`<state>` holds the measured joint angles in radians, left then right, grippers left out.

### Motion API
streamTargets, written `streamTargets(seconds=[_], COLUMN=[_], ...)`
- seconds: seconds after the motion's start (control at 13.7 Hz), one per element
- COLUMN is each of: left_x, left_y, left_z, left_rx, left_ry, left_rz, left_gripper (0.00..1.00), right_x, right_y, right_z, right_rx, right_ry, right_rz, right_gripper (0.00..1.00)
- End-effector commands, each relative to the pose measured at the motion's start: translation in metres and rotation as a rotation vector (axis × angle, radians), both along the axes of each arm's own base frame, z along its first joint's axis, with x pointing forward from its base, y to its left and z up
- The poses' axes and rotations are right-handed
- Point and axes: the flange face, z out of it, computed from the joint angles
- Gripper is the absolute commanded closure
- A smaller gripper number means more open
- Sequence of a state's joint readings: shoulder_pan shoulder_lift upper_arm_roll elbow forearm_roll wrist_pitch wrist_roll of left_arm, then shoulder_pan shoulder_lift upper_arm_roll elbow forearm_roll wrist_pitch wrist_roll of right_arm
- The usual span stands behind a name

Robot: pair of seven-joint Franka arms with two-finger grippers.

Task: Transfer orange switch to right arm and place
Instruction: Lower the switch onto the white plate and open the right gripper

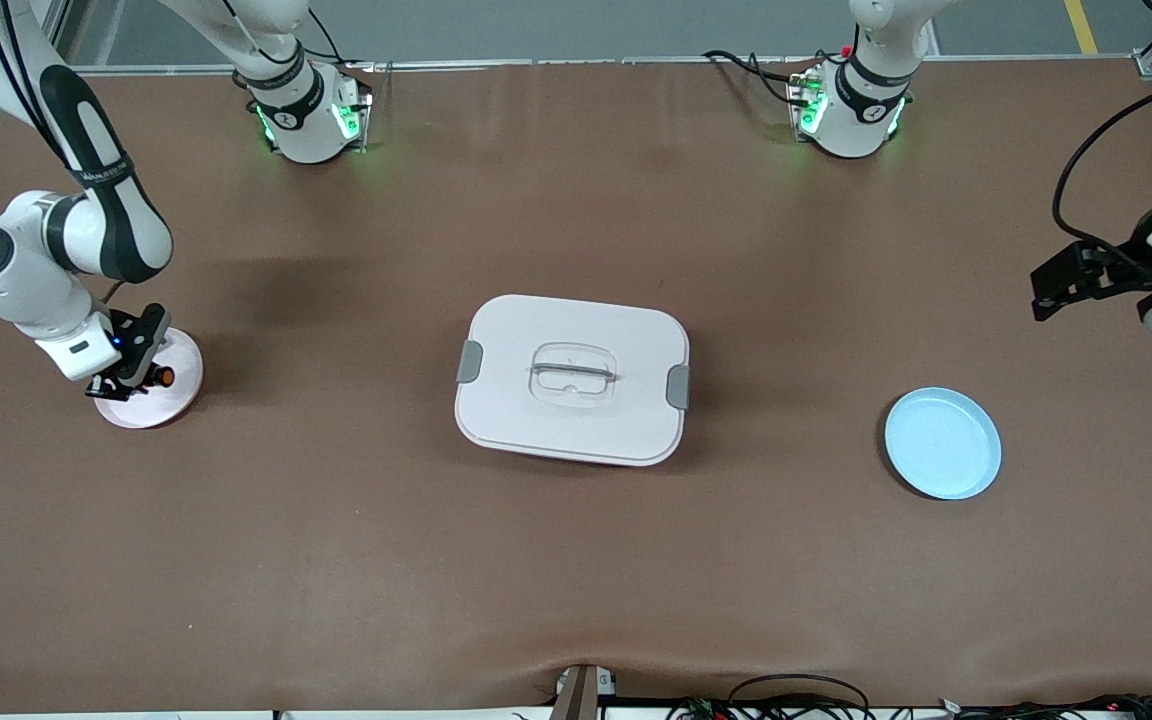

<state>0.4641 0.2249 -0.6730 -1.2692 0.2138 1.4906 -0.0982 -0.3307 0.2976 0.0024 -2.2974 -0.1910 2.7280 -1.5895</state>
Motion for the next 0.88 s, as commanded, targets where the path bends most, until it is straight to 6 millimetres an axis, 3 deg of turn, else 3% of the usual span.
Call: streamTargets(seconds=[0.0, 0.29, 0.59, 0.8], left_x=[-0.011, -0.012, -0.018, -0.027], left_y=[-0.001, 0.006, 0.002, -0.004], left_z=[0.005, 0.007, 0.009, 0.016], left_rx=[0.005, 0.007, 0.019, 0.002], left_ry=[0.01, 0.008, 0.015, 0.01], left_rz=[-0.016, -0.011, -0.017, -0.016], left_gripper=[0.0, 0.0, 0.0, 0.0], right_x=[-0.002, -0.005, -0.009, -0.008], right_y=[-0.014, -0.022, -0.031, -0.031], right_z=[-0.007, -0.021, -0.047, -0.049], right_rx=[-0.013, -0.021, -0.019, -0.02], right_ry=[-0.002, -0.003, -0.019, -0.018], right_rz=[0.022, 0.03, 0.023, 0.022], right_gripper=[1.0, 1.0, 1.0, 1.0])
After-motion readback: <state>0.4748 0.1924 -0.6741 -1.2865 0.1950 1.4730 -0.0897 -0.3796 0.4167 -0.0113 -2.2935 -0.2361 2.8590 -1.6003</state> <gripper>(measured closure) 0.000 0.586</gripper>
